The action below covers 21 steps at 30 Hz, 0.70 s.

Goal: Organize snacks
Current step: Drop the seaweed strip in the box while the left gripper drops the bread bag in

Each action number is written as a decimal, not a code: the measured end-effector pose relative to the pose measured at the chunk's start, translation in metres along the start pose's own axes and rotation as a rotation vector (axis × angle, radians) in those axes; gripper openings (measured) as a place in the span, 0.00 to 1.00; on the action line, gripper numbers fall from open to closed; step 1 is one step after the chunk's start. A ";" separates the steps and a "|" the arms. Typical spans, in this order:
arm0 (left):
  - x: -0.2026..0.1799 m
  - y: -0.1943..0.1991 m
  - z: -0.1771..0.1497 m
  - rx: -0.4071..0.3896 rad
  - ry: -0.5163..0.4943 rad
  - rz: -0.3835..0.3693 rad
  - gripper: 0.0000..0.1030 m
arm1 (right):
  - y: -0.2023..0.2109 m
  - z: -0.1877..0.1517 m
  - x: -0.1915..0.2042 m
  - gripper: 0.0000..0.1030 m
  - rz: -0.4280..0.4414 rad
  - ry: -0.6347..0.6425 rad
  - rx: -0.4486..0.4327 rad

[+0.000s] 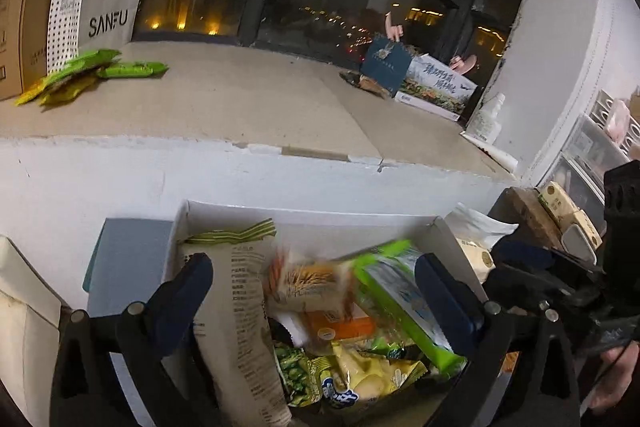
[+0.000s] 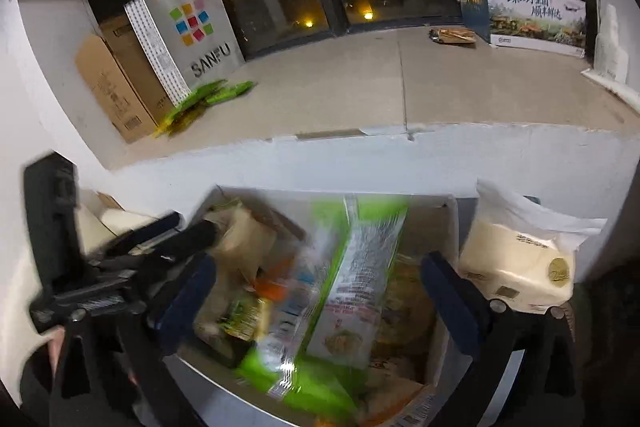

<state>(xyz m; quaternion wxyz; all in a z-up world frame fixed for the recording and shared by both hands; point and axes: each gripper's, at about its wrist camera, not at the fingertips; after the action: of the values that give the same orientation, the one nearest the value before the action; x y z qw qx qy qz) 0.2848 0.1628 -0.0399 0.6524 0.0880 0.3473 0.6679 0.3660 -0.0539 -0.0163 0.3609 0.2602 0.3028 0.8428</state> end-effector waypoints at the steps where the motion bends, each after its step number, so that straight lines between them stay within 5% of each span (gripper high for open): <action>1: -0.002 0.007 -0.001 -0.021 -0.017 0.020 1.00 | 0.002 -0.001 0.001 1.00 -0.027 0.015 -0.015; 7: -0.022 0.062 -0.008 -0.156 -0.114 0.134 1.00 | 0.027 -0.008 0.017 1.00 -0.063 0.086 -0.089; 12: -0.044 0.122 -0.030 -0.308 -0.201 0.217 1.00 | 0.067 -0.023 0.043 1.00 -0.189 0.202 -0.219; 17: -0.065 0.173 -0.053 -0.348 -0.199 0.175 1.00 | 0.109 -0.043 0.056 1.00 -0.251 0.214 -0.336; 21: -0.080 0.203 -0.076 -0.334 -0.185 0.157 1.00 | 0.133 -0.062 0.065 1.00 -0.180 0.232 -0.316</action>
<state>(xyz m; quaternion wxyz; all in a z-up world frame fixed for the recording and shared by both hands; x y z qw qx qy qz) 0.0877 0.0799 0.0476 0.6329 0.0664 0.1622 0.7541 0.2264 -0.0978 0.0484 0.4340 0.0736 0.2282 0.8684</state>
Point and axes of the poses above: each gripper's, at about its wrist camera, not at the fingertips, and y roughly against the way its jaws point, x to its left, z to its top, and after that the axes turned 3 degrees about -z, right-handed
